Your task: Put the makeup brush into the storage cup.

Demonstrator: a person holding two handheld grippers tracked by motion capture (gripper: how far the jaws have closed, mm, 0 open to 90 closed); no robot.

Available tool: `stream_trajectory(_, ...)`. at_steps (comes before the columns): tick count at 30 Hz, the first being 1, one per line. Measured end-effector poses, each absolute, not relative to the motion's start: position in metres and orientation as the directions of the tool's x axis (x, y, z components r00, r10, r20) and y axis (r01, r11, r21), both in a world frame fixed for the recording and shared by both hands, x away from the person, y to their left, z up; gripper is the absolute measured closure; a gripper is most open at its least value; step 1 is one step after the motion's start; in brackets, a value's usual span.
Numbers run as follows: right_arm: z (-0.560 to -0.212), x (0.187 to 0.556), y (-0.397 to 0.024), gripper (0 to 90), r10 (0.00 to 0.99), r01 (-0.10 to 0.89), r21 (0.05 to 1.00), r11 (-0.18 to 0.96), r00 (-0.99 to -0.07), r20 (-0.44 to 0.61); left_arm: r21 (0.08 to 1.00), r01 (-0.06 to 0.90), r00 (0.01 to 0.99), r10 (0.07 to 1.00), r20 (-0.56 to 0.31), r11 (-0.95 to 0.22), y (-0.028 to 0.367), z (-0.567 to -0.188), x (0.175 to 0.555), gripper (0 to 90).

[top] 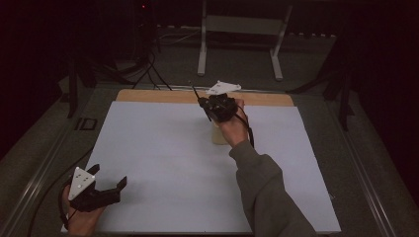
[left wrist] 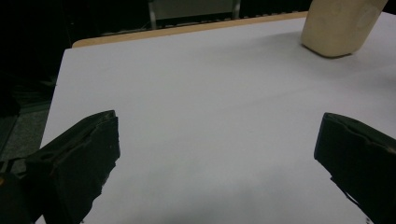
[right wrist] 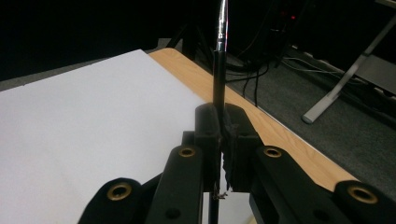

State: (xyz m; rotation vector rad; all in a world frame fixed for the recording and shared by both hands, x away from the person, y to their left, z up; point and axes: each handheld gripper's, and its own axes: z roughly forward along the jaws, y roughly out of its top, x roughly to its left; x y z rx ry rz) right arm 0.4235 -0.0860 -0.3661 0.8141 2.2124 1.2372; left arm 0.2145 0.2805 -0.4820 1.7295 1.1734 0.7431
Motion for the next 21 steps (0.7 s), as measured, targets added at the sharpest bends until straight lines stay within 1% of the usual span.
stream_trajectory(16, -0.365, 0.424, -0.096, 85.2, 0.723, 0.267, 0.881, 0.39, -0.682, -0.113, 0.906, 0.393, 0.371, 0.929, -0.002, -0.155, 0.281, -0.482, 0.214, 1.4)
stream_trajectory(21, -0.369, 0.426, -0.104, 85.2, 0.741, 0.281, 0.884, 0.372, -0.664, -0.101, 0.906, 0.394, 0.37, 0.929, -0.002, -0.155, 0.281, -0.482, 0.214, 1.4)
